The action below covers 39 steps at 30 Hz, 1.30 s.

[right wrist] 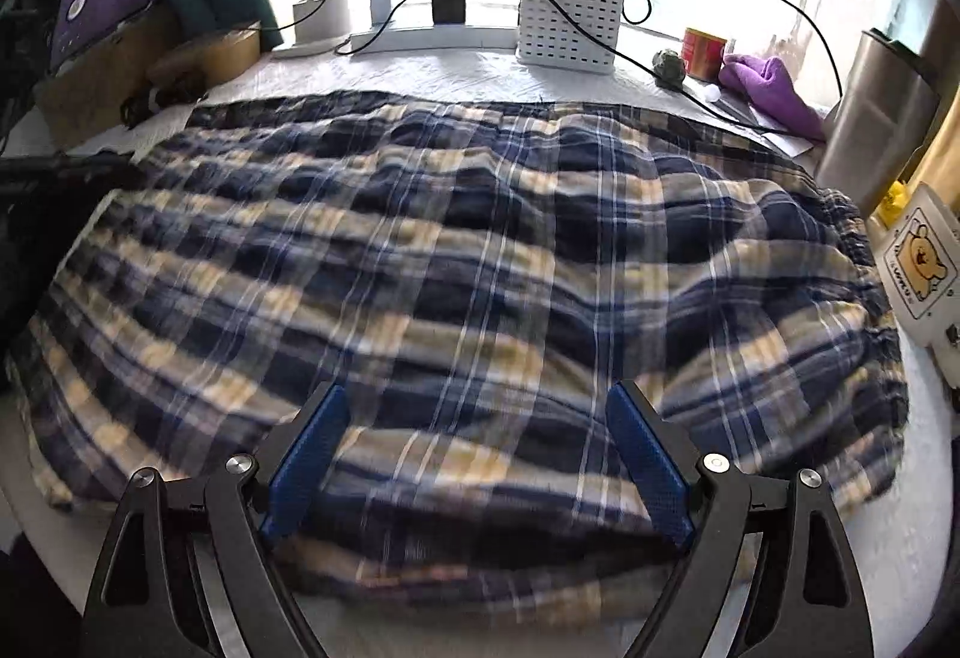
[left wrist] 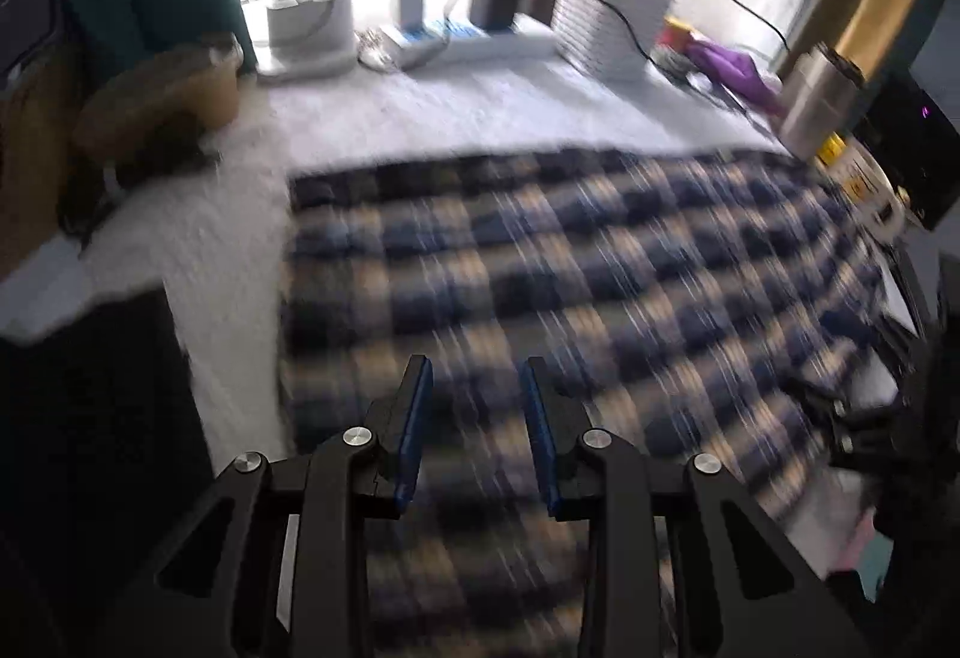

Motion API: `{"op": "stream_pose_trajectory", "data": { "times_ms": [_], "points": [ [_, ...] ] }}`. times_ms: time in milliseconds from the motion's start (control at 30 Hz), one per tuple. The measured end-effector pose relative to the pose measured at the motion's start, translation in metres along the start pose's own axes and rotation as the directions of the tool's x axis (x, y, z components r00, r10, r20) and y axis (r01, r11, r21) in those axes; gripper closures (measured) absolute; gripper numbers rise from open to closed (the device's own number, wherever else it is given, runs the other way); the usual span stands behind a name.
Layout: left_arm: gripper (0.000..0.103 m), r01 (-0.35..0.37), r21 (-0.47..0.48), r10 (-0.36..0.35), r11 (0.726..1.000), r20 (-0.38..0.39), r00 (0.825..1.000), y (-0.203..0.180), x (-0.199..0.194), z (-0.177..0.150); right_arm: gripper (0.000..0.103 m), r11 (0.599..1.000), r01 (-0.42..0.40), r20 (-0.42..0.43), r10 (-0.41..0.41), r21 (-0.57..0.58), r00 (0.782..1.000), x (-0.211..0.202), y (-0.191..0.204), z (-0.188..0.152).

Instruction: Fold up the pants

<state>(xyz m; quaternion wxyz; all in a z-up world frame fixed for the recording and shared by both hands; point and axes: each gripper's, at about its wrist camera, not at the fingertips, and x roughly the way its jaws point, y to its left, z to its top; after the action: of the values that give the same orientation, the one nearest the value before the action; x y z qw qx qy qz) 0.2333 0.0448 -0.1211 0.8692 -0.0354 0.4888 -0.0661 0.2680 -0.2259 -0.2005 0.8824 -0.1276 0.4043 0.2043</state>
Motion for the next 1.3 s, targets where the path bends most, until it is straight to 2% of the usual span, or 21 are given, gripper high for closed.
{"op": "stream_pose_trajectory", "data": {
  "times_ms": [167, 233, 267, 333, 467, 600, 700, 733, 800, 867, 933, 1000, 1100, 1300],
  "points": [
    [0.073, 0.018, 0.034, -0.016, 0.999, -0.047, 0.999, -0.025, 0.000, -0.034, 0.014, 1.000, 0.002, 0.003, -0.002, 0.004, 1.000, -0.011, -0.002, -0.014],
    [0.073, -0.017, 0.059, 0.021, 0.998, -0.058, 0.998, -0.031, 0.006, -0.045, 0.014, 1.000, 0.011, 0.010, -0.011, -0.002, 1.000, -0.016, -0.002, -0.021],
    [0.073, -0.044, 0.082, 0.046, 0.996, -0.029, 0.999, -0.034, 0.004, -0.050, 0.014, 1.000, 0.015, 0.015, -0.015, -0.002, 1.000, -0.019, -0.002, -0.025],
    [0.072, -0.077, 0.102, 0.079, 0.992, -0.017, 0.997, -0.037, 0.003, -0.055, 0.014, 1.000, 0.021, 0.022, -0.021, 0.002, 1.000, -0.023, -0.003, -0.032],
    [0.071, -0.107, 0.081, 0.107, 0.991, 0.001, 0.994, -0.030, 0.000, -0.061, 0.014, 1.000, 0.023, 0.036, -0.022, -0.001, 0.999, -0.031, -0.006, -0.044],
    [0.060, -0.145, 0.067, 0.144, 0.987, 0.014, 0.989, -0.021, -0.003, -0.065, 0.014, 0.999, 0.031, 0.040, -0.032, 0.019, 0.999, -0.037, -0.008, -0.052],
    [0.060, -0.173, 0.031, 0.173, 0.984, 0.009, 0.985, -0.020, -0.008, -0.066, 0.012, 0.999, 0.035, 0.034, -0.036, 0.040, 0.999, -0.041, -0.010, -0.060],
    [0.060, -0.169, 0.024, 0.168, 0.985, 0.019, 0.986, -0.022, -0.011, -0.067, 0.011, 0.998, 0.040, 0.029, -0.041, 0.041, 0.999, -0.042, -0.010, -0.063],
    [0.060, -0.096, 0.025, 0.094, 0.995, 0.063, 0.994, -0.033, -0.025, -0.068, 0.009, 0.998, 0.053, 0.024, -0.054, 0.046, 0.998, -0.046, -0.011, -0.070],
    [0.060, -0.025, 0.061, 0.019, 0.998, 0.102, 0.995, -0.051, -0.036, -0.070, 0.009, 0.996, 0.062, 0.022, -0.064, 0.068, 0.998, -0.050, -0.015, -0.076],
    [0.060, 0.015, 0.108, -0.025, 0.994, 0.100, 0.995, -0.069, -0.037, -0.073, 0.009, 0.992, 0.076, 0.022, -0.078, 0.097, 0.997, -0.055, -0.022, -0.082],
    [0.060, 0.023, 0.131, -0.032, 0.991, 0.064, 0.997, -0.082, -0.027, -0.076, 0.008, 0.989, 0.083, 0.030, -0.088, 0.120, 0.996, -0.060, -0.029, -0.087],
    [0.060, 0.005, 0.118, -0.005, 0.993, -0.001, 1.000, -0.087, -0.012, -0.083, 0.009, 0.983, 0.106, 0.031, -0.111, 0.150, 0.993, -0.066, -0.039, -0.092],
    [0.055, -0.026, 0.116, 0.024, 0.993, 0.020, 1.000, -0.088, -0.017, -0.104, 0.009, 0.977, 0.131, 0.029, -0.138, 0.170, 0.990, -0.068, -0.050, -0.100]
  ]
}}
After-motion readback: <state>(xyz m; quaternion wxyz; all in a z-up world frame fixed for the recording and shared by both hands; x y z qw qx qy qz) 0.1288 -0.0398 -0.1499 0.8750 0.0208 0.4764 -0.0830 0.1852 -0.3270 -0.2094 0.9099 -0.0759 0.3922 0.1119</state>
